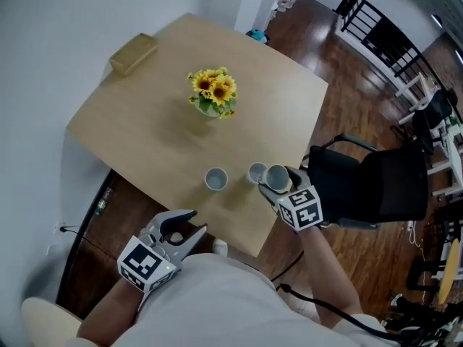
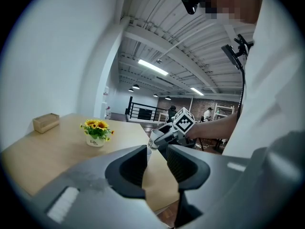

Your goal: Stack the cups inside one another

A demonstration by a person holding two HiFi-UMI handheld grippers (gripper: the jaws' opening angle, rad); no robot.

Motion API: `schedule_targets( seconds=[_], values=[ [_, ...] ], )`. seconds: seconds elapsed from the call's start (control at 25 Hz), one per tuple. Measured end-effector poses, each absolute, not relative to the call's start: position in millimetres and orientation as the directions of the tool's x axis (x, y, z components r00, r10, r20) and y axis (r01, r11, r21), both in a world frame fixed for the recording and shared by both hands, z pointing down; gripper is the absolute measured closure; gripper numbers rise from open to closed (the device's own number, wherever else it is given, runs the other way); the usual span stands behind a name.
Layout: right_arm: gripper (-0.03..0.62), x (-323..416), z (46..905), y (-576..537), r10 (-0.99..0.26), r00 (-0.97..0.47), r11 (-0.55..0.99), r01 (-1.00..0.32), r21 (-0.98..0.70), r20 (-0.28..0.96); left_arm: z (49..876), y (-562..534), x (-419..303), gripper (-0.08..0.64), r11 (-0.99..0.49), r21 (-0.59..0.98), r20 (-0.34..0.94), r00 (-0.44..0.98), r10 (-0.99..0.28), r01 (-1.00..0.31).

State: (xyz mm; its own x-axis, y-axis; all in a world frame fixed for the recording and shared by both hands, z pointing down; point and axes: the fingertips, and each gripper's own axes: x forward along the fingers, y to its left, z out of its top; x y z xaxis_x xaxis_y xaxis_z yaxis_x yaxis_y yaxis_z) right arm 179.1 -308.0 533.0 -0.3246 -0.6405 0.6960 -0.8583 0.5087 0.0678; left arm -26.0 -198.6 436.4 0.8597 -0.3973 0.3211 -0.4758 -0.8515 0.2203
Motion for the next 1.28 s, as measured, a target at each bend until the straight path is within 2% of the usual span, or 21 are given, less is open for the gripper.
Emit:
schedule_targets(
  seconds=[0.52, 0.64, 1.04, 1.28],
  values=[
    [0.202, 171.6, 593.0, -347.7, -0.54, -0.4, 0.62, -0.784, 0.029, 0.74, 440.1, -196.8, -38.4, 0.42, -0.735, 0.204, 0.367, 0.746, -0.555, -0.647],
    [0.181, 168.7, 599.0, -347.9, -0.529, -0.42, 0.632, -0.775, 0.012, 0.738, 441.5, -195.2, -40.6, 0.42, -0.715, 0.204, 0.381, 0.727, -0.571, -0.669],
    [0.176, 165.3, 565.2, -319.6, -0.572, -0.435, 0.615, -0.788, 0.013, 0.696, 439.0, -197.9, -36.6, 0.419, -0.737, 0.194, 0.396, 0.739, -0.545, -0.647],
    [0.176, 135.8, 554.4, -290.3, -0.573, -0.446, 0.616, -0.788, 0.002, 0.688, 438.5, -200.2, -41.6, 0.42, -0.776, 0.196, 0.393, 0.773, -0.498, -0.6]
  ],
)
